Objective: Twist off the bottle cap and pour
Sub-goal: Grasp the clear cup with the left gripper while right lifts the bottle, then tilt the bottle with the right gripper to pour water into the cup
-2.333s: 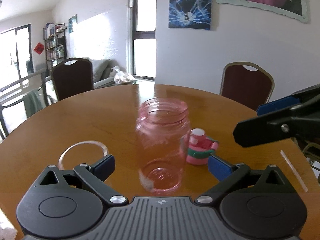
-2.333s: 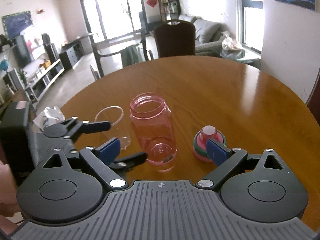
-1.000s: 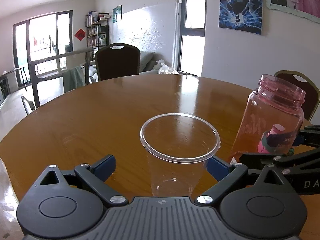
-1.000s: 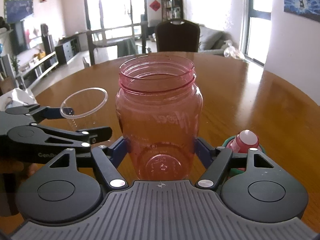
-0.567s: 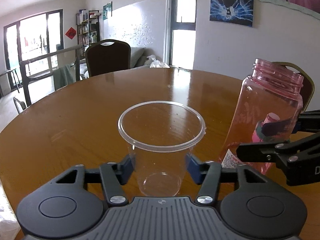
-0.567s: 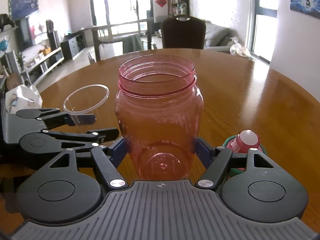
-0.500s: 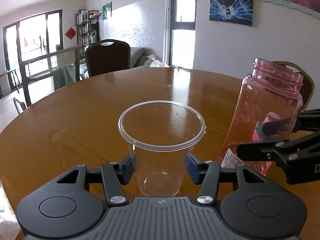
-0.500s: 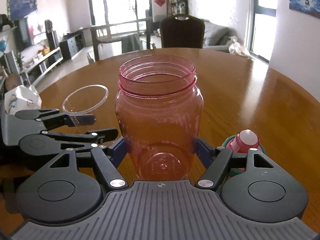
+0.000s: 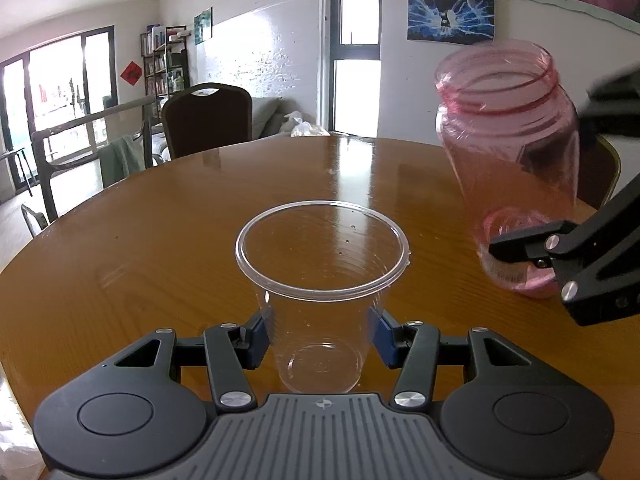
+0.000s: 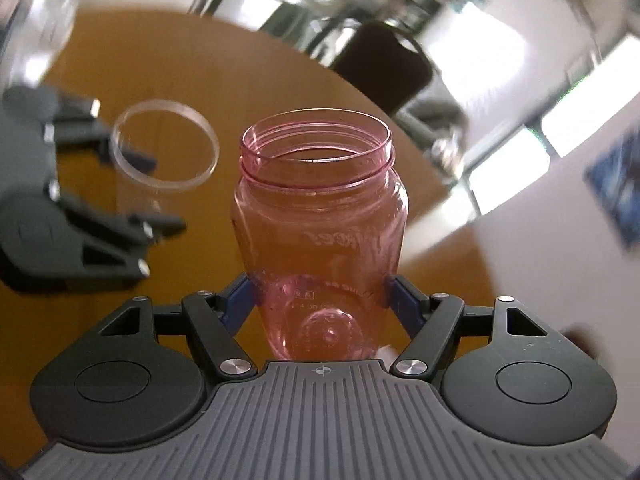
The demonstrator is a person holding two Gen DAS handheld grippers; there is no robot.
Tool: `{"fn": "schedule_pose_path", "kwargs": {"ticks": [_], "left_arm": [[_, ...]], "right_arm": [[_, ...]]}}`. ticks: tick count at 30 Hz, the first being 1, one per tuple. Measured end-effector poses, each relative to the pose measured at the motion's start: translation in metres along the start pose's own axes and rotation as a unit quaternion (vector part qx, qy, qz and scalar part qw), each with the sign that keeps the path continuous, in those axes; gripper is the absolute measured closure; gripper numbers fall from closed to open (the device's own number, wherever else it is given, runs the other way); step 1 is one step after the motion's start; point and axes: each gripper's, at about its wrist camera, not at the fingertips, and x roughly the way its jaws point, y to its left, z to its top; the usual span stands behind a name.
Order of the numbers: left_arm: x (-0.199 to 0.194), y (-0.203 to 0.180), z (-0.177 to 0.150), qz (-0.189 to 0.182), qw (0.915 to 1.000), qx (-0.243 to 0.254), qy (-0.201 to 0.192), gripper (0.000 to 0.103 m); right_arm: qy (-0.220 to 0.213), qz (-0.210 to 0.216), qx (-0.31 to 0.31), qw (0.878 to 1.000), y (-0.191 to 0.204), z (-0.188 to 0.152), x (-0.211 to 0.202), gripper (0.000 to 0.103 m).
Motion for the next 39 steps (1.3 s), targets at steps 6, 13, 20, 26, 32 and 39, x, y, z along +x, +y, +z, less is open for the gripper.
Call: {"fn": "schedule_pose_path", "kwargs": {"ticks": [6, 13, 20, 26, 32, 39], "left_arm": [[-0.001, -0.005, -0.002, -0.002, 0.9999, 0.01, -0.006, 0.052], [0.0, -0.006, -0.002, -0.006, 0.9999, 0.011, -0.008, 0.052], [0.0, -0.01, -0.003, -0.014, 0.9998, 0.014, -0.009, 0.052], [0.001, -0.01, -0.002, -0.016, 0.9997, 0.014, -0.009, 0.052], [0.0, -0.011, -0.002, -0.016, 0.9997, 0.017, -0.009, 0.052], [-0.001, -0.012, -0.002, -0.017, 0.9996, 0.019, -0.009, 0.052]], "right_arm": [[0.017, -0.039, -0.123, 0.992, 0.021, 0.015, 0.007, 0.03], [0.016, -0.092, -0.245, 0.965, 0.044, 0.025, 0.014, 0.03], [0.024, -0.125, -0.303, 0.945, 0.053, 0.032, 0.021, 0.03], [0.028, -0.147, -0.35, 0.925, 0.065, 0.031, 0.027, 0.03], [0.026, -0.177, -0.391, 0.903, 0.071, 0.03, 0.033, 0.03], [0.026, -0.197, -0.432, 0.88, 0.079, 0.029, 0.038, 0.029]]}}
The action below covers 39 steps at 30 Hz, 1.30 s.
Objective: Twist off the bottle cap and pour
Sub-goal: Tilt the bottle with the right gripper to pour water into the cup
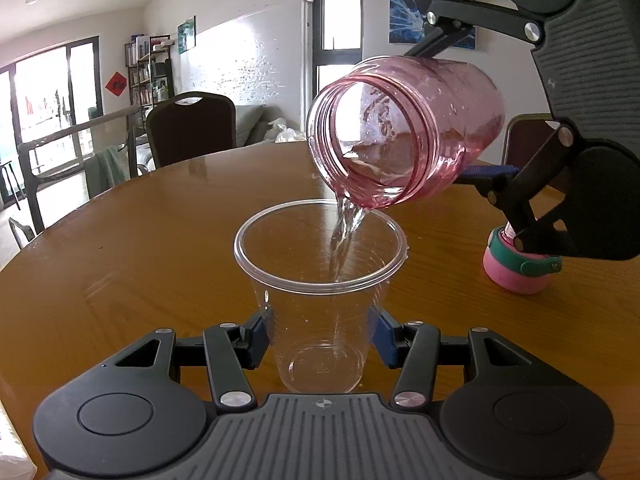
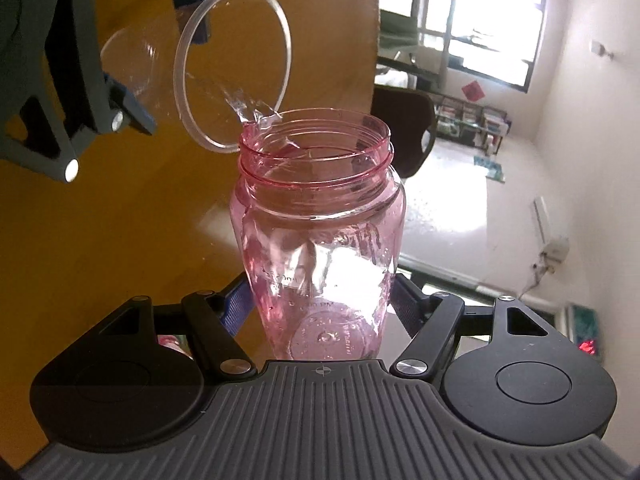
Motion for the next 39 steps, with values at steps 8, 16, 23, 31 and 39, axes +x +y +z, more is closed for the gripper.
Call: {"fn": "schedule_pose_path", "kwargs": {"ticks": [8, 16, 23, 31, 39], "left_arm": [[0.0, 0.001, 0.002, 0.001, 1.0, 0.003, 0.001, 0.052], [0.001, -0.001, 0.003, 0.002, 1.0, 0.005, 0.002, 0.052], [0.001, -0.001, 0.004, 0.003, 1.0, 0.005, 0.003, 0.052], [0.001, -0.001, 0.003, 0.003, 1.0, 0.005, 0.003, 0.051], [0.002, -0.001, 0.001, 0.002, 1.0, 0.005, 0.001, 0.051]], "right_arm": [[-0.002, -0.023, -0.036, 0.999, 0.005, -0.001, -0.004, 0.029], [-0.01, -0.062, -0.092, 0.994, 0.005, 0.002, -0.005, 0.029], [-0.024, -0.096, -0.15, 0.984, 0.007, 0.003, -0.007, 0.029], [-0.035, -0.107, -0.179, 0.977, 0.01, 0.004, -0.009, 0.029], [-0.05, -0.059, -0.096, 0.992, 0.0, 0.001, -0.019, 0.029]]}}
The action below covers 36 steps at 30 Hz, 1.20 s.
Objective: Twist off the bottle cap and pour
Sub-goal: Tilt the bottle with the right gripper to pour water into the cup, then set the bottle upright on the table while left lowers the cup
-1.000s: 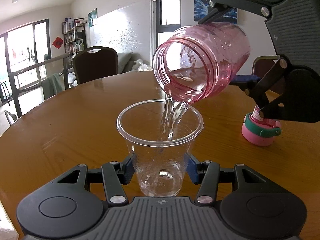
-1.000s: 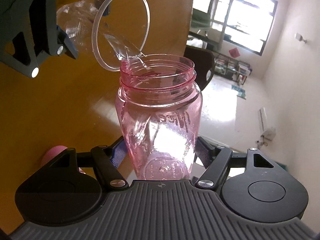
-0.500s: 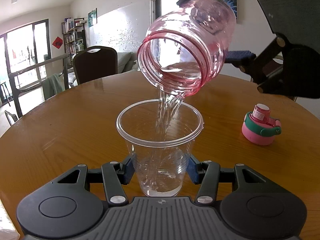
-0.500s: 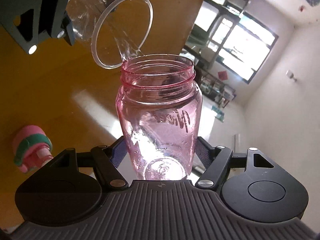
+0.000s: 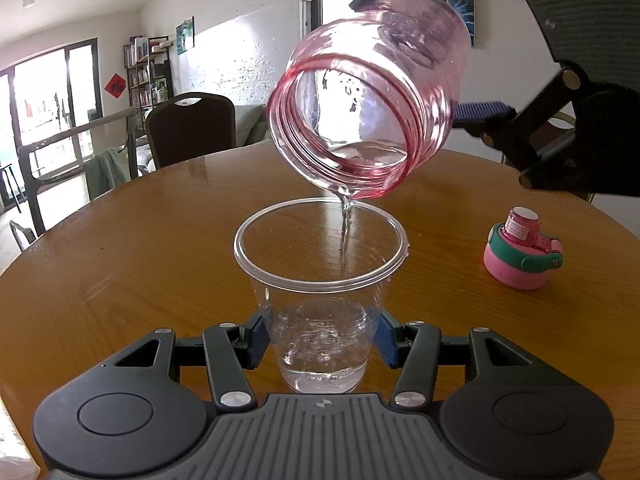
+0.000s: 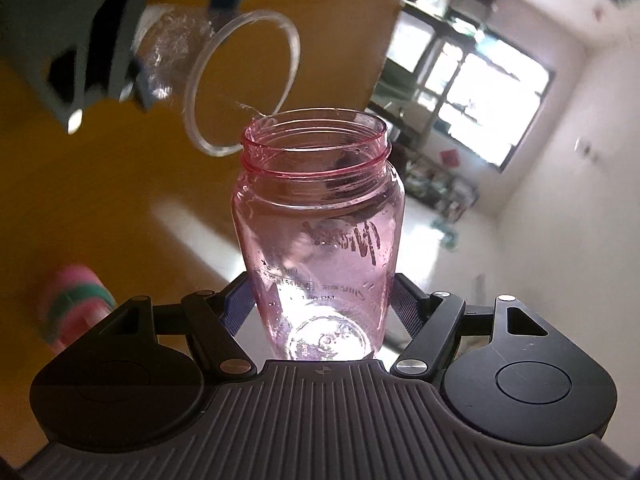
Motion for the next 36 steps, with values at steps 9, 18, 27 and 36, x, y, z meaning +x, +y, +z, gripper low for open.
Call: {"fn": "schedule_pose_path", "kwargs": {"ticks": [9, 18, 27, 36], "left_arm": [[0.0, 0.0, 0.001, 0.002, 1.0, 0.006, 0.003, 0.051], [0.0, -0.001, 0.003, 0.005, 0.9999, 0.013, 0.01, 0.05], [0.003, -0.003, 0.005, 0.012, 0.9995, 0.021, 0.021, 0.049], [0.003, -0.006, 0.001, 0.016, 0.999, 0.018, 0.037, 0.05]], "right_arm": [[-0.008, 0.1, 0.217, 0.971, -0.019, -0.025, -0.003, 0.029], [-0.006, 0.298, 0.555, 0.777, -0.027, -0.094, 0.012, 0.029], [-0.031, 0.331, 0.732, 0.594, 0.014, -0.134, 0.033, 0.029], [-0.046, 0.303, 0.772, 0.557, 0.057, -0.132, 0.028, 0.028]]}}
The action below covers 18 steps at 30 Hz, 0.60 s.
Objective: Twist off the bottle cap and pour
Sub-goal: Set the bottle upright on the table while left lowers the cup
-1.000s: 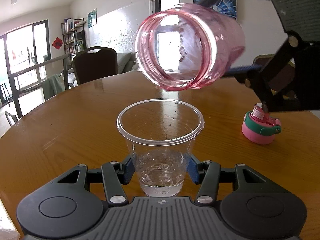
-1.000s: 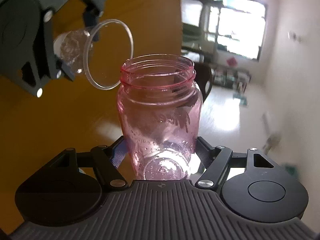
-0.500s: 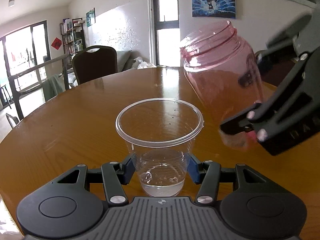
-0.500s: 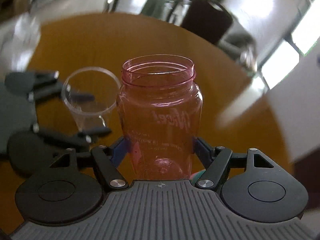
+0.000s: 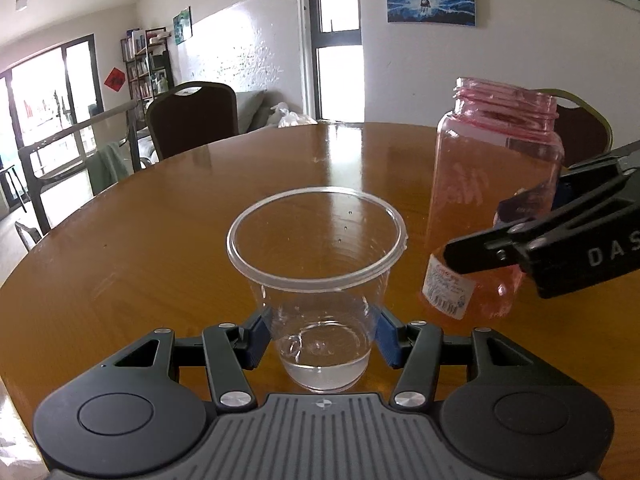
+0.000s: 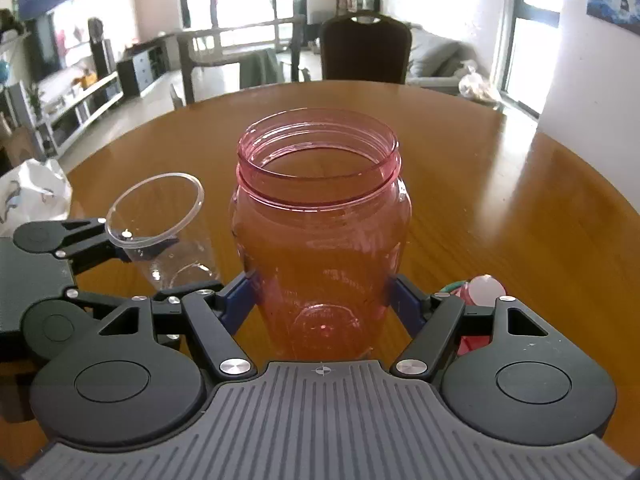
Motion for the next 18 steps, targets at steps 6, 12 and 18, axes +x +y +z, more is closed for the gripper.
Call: {"fn": "schedule_pose_path", "kwargs": {"ticks": [6, 12, 18], "left_arm": [[0.002, 0.0, -0.002, 0.001, 1.0, -0.003, 0.008, 0.05], [-0.001, 0.002, -0.002, 0.004, 0.9999, -0.003, 0.011, 0.045], [-0.02, 0.006, 0.007, 0.015, 0.9995, -0.015, 0.025, 0.032]], "right_arm": [[0.0, 0.001, -0.006, 1.0, 0.008, 0.002, -0.007, 0.013], [0.011, -0.006, -0.004, 1.0, 0.011, 0.007, -0.028, 0.006], [0.013, -0.016, 0.009, 1.0, 0.015, 0.001, -0.067, 0.0]]}}
